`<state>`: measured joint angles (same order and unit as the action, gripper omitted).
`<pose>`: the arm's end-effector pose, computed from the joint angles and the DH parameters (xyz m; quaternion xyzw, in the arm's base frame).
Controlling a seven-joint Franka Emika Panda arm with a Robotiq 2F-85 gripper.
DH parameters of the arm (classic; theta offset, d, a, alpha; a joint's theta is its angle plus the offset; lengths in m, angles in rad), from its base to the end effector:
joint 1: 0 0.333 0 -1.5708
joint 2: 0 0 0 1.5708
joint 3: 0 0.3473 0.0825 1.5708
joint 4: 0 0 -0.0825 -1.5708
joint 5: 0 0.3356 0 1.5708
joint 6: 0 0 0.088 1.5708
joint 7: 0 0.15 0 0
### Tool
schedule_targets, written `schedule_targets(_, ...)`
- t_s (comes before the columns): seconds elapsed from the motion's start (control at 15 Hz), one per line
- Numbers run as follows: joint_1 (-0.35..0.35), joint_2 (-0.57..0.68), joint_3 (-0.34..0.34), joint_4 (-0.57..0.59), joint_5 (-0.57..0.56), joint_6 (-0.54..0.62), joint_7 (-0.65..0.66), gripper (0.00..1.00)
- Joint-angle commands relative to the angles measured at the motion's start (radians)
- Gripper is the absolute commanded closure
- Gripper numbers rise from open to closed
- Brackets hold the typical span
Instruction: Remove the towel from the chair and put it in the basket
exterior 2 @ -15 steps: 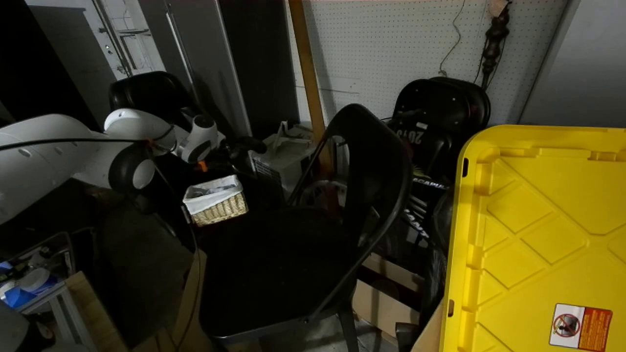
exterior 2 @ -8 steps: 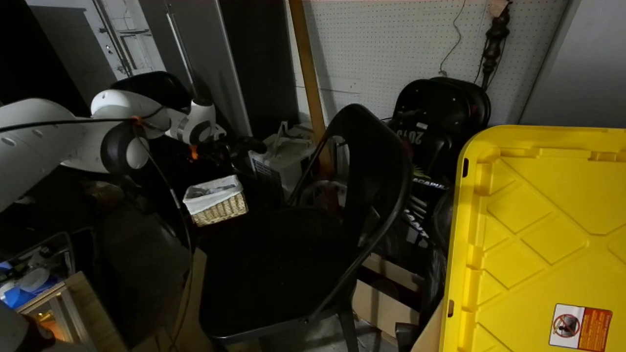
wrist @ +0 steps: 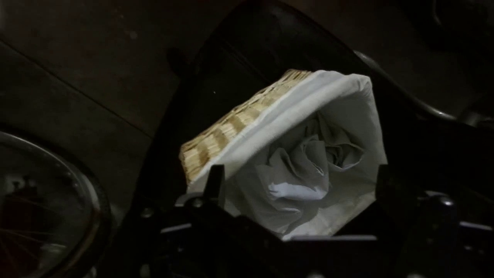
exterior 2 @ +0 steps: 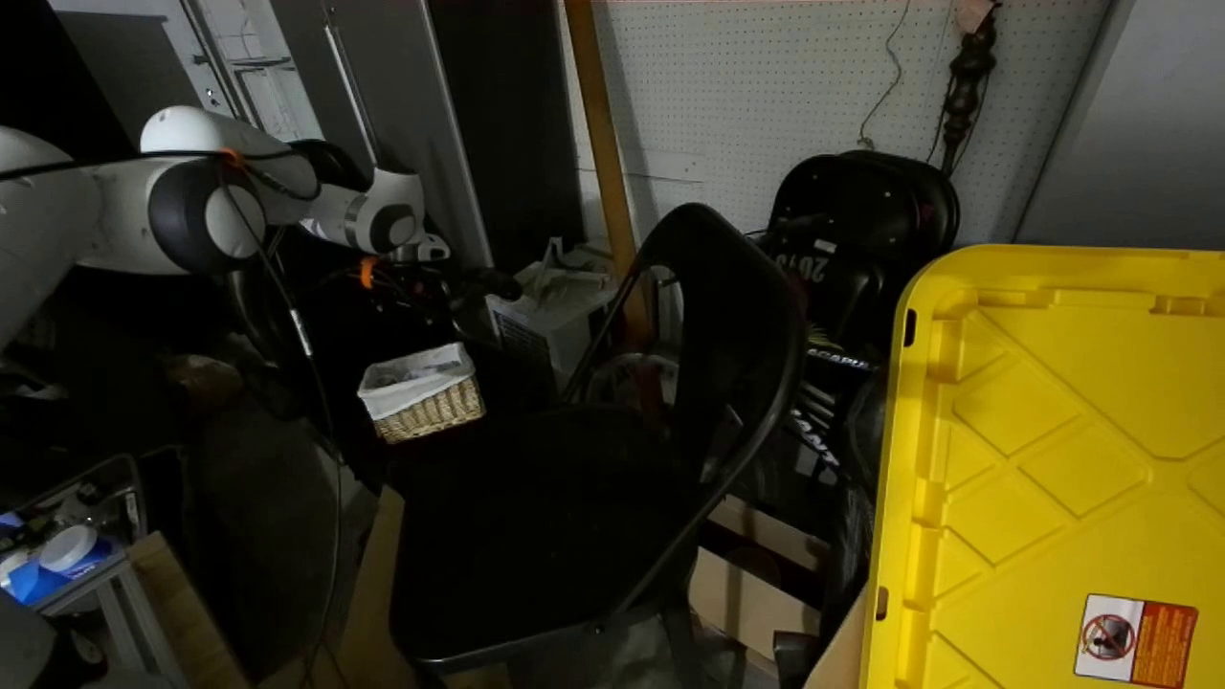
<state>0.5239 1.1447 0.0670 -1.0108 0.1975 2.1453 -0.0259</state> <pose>0.6357 0.4232 0.1373 -0.9664 -0.2310 0.0354 0.1073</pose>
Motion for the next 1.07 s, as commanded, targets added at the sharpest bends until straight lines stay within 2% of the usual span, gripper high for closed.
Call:
schedule_targets(0.0,-0.002,-0.149,-0.043,-0.239,0.031,0.030,0.145,0.00)
schedule_targets(0.47,-0.005,-0.304,-0.102,-0.538,0.104,0.146,0.364,0.00)
schedule_targets(0.53,-0.048,-0.327,-0.055,-0.581,0.042,0.162,0.427,0.00)
schedule_targets(1.0,-0.073,-0.536,-0.085,-0.902,-0.027,0.169,0.586,0.00)
